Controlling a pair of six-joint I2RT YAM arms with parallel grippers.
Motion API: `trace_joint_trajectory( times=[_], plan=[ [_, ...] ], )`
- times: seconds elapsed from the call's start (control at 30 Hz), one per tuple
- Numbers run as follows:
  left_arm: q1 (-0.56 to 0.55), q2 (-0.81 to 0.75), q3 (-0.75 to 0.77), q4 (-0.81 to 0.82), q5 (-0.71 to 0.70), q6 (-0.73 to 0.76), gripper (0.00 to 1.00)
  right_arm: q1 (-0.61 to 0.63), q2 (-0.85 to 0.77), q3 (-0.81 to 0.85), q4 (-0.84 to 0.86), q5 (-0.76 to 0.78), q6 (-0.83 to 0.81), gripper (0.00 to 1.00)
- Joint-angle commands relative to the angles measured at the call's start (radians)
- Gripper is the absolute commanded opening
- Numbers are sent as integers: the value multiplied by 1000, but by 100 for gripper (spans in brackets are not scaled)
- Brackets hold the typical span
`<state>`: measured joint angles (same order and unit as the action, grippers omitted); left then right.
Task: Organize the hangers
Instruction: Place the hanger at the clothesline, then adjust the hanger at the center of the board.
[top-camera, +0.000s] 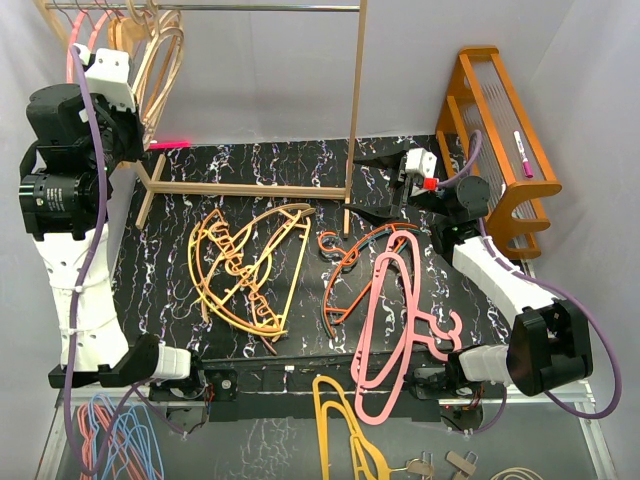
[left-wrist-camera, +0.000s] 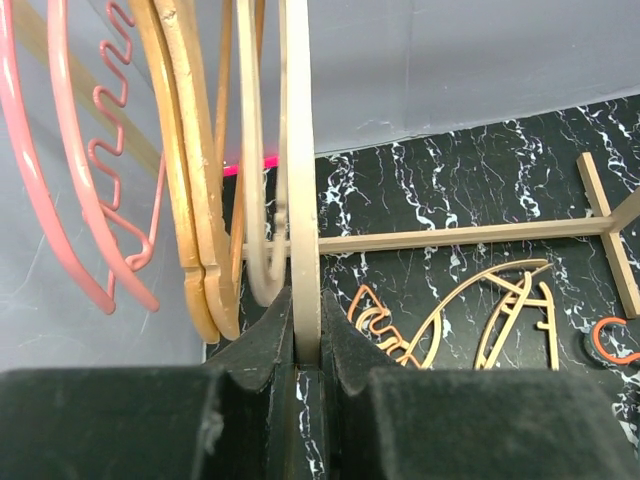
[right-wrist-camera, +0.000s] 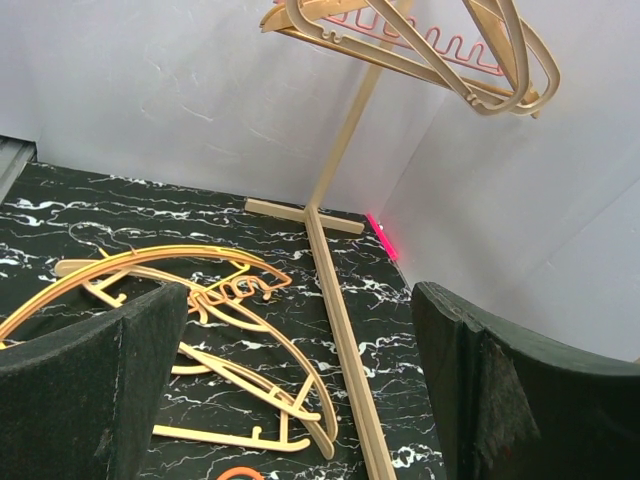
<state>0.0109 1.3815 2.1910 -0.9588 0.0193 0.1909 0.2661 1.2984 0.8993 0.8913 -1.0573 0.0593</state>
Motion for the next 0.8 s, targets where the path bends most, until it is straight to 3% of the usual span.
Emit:
trace_joint_trajectory(
  times=[0.0,0.43,0.47,0.6,0.63,0.77],
  plan=[
    [-1,-26,8,7,-29,5,0,-6,0,16,46,-6,24,98],
    [0,15,-19,-47,33,1,0,-7,-5,16,46,-15,31,99],
    [0,11,-22,-51,57,3,4,-5,-5,16,46,-13,34,98],
    [0,-8,7,-62,139,5,87,-5,-6,15,40,7,40,98],
    [-1,-33,20,-63,128,16,96,-6,-8,14,31,16,38,98],
    [-1,-161,-28,14,-40,68,97,-6,-16,14,-40,73,8,98]
  ],
)
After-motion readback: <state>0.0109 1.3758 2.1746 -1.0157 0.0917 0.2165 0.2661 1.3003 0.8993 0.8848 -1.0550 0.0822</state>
